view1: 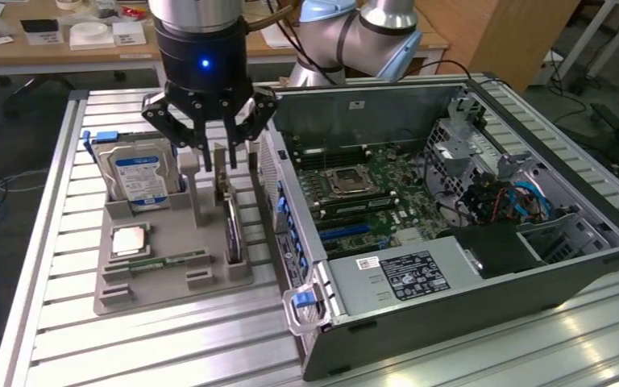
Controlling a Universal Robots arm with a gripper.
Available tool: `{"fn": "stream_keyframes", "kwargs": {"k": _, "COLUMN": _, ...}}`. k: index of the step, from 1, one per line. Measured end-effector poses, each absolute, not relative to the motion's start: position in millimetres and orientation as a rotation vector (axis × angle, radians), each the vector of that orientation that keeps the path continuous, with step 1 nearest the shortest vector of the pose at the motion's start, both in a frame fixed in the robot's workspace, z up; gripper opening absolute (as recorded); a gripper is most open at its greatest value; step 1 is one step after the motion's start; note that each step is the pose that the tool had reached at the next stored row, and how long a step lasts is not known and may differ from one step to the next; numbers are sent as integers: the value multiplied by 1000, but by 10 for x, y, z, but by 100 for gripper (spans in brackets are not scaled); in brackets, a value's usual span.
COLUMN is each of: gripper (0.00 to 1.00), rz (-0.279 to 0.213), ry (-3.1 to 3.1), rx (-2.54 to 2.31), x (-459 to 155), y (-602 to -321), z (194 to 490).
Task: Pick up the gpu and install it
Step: 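Pick up the gpu and move the gpu toward the slot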
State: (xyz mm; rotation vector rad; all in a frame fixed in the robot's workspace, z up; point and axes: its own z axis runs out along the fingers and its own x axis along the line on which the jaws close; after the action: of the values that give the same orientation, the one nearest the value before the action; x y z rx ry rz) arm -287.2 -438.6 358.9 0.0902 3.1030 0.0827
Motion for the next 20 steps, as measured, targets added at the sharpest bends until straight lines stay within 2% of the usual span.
{"fn": "stream_keyframes", "kwargs": {"k": 20, "gripper": 36, "rz": 83, "ry": 3107, "rx": 102, "x": -2865, "y": -4385, "z": 3551}}
